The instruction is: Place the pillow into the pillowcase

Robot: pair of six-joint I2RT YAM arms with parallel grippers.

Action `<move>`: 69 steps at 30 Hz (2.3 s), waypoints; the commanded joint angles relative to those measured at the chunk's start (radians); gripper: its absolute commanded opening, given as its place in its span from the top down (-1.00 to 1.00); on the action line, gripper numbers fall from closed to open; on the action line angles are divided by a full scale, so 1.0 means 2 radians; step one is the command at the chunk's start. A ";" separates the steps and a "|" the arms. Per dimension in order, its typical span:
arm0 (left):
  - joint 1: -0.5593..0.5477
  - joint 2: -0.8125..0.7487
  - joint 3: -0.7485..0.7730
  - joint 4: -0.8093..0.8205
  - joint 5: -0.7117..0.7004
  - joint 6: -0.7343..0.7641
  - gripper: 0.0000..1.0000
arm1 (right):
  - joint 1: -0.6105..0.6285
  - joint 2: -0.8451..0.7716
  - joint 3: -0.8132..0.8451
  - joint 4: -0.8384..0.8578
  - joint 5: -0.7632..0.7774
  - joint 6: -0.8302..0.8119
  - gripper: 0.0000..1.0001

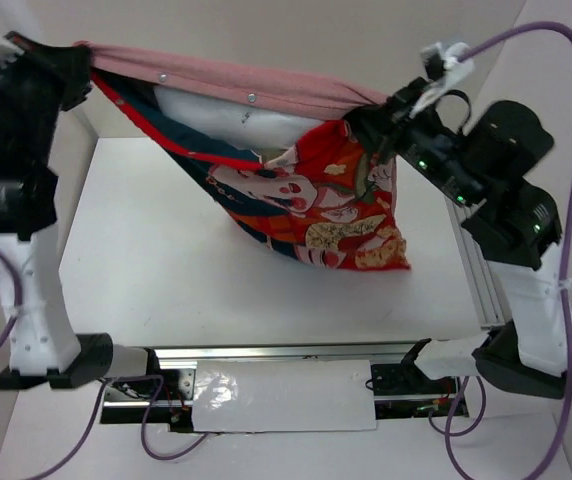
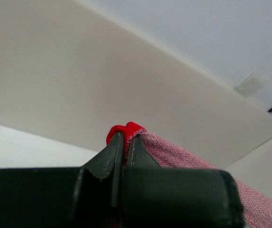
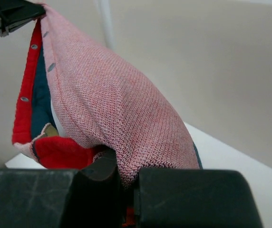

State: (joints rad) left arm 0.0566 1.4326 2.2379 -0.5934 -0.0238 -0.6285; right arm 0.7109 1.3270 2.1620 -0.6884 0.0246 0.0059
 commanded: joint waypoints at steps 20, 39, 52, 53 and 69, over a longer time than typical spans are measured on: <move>-0.046 -0.066 0.107 0.180 -0.231 0.154 1.00 | -0.127 -0.008 0.066 0.226 0.193 -0.007 1.00; -0.053 0.414 0.112 0.149 -0.065 0.015 -0.99 | -0.398 0.371 -0.018 0.162 -0.134 0.171 -0.46; -0.048 0.239 -0.159 0.123 -0.036 -0.011 -0.99 | -0.246 0.321 -0.229 0.201 -0.144 0.104 -0.72; -0.059 0.228 -0.180 0.112 -0.031 -0.006 -0.99 | -0.234 0.328 -0.250 0.202 -0.136 0.104 -0.72; -0.130 0.245 -0.397 0.116 0.024 0.004 -0.96 | -0.023 0.186 -0.570 0.238 -0.058 0.144 -0.38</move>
State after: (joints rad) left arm -0.2100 1.9038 1.3972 -0.3946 -0.0116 -0.6537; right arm 0.5259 1.7664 1.1458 -0.1196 -0.0746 0.2554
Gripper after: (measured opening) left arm 0.985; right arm 0.689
